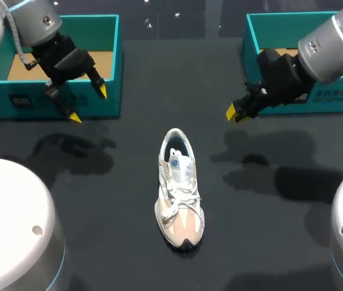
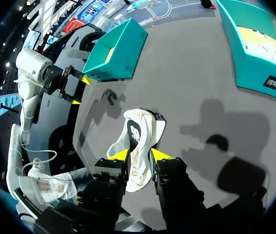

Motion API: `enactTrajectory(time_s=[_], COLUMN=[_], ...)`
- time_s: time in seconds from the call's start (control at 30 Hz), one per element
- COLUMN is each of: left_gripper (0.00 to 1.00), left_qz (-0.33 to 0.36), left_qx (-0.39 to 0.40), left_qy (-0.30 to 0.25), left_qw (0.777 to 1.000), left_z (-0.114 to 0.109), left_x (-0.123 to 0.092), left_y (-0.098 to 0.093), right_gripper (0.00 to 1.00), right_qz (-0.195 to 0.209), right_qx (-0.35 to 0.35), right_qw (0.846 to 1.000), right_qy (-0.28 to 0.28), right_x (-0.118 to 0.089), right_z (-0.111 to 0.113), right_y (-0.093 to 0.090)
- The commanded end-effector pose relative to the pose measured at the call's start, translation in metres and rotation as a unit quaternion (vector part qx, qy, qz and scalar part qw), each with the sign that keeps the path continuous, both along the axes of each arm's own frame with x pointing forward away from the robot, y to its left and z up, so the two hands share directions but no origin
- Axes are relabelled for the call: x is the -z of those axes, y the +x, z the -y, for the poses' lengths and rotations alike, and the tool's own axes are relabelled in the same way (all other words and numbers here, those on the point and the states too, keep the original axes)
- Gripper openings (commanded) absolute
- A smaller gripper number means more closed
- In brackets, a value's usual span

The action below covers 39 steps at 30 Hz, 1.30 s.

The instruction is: Take the shoe out of the shoebox, open the shoe tongue, remove and reinsert the insole, then place the shoe into the shoebox

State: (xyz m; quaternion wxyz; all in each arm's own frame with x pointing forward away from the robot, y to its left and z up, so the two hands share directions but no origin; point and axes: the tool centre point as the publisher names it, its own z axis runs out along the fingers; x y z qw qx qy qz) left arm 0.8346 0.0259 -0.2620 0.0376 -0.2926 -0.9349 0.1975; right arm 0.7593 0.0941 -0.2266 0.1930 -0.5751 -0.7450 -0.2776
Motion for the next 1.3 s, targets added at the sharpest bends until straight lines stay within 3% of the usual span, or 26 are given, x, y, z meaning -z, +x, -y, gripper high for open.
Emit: enactTrajectory(time_s=[0.03,0.13,0.23,0.7,0.87,1.0,1.2,1.23,1.3], left_gripper=[1.00,1.00,1.00,1.00,1.00,1.00,1.00,1.00,1.00], left_qz=[-0.006,-0.010,-0.010,-0.010,-0.010,-0.010,-0.010,-0.010,-0.010], left_qx=[0.018,0.044,0.044,0.044,0.044,0.044,0.044,0.044,0.044], left_qy=[-0.003,-0.003,-0.003,-0.003,-0.003,-0.003,-0.003,-0.003,-0.003], left_qw=[1.000,0.999,0.999,0.999,0.999,0.999,0.999,0.999,0.999], left_z=[-0.020,-0.034,-0.034,-0.034,-0.034,-0.034,-0.034,-0.034,-0.034], left_x=[-0.016,-0.024,-0.024,-0.024,-0.024,-0.024,-0.024,-0.024,-0.024], left_y=[0.008,0.014,0.014,0.014,0.014,0.014,0.014,0.014,0.014], right_gripper=[0.00,0.00,0.00,0.00,0.00,0.00,0.00,0.00,0.00], right_qz=[-0.046,-0.055,-0.051,-0.051,-0.040,-0.027,-0.032,-0.040,-0.039], right_qx=[-0.007,0.009,0.027,0.027,0.062,0.086,0.102,0.128,0.162], right_qw=[0.987,0.980,0.975,0.975,0.967,0.963,0.953,0.939,0.930], right_qy=[-0.156,-0.192,-0.216,-0.216,-0.245,-0.254,-0.283,-0.317,-0.329], right_x=[-0.011,-0.016,-0.019,-0.019,-0.020,-0.017,0.004,0.010,0.013], right_z=[-0.013,-0.025,-0.042,-0.042,-0.086,-0.099,-0.126,-0.129,-0.128], right_y=[0.007,0.007,0.002,0.002,0.001,0.001,0.004,0.003,0.003])
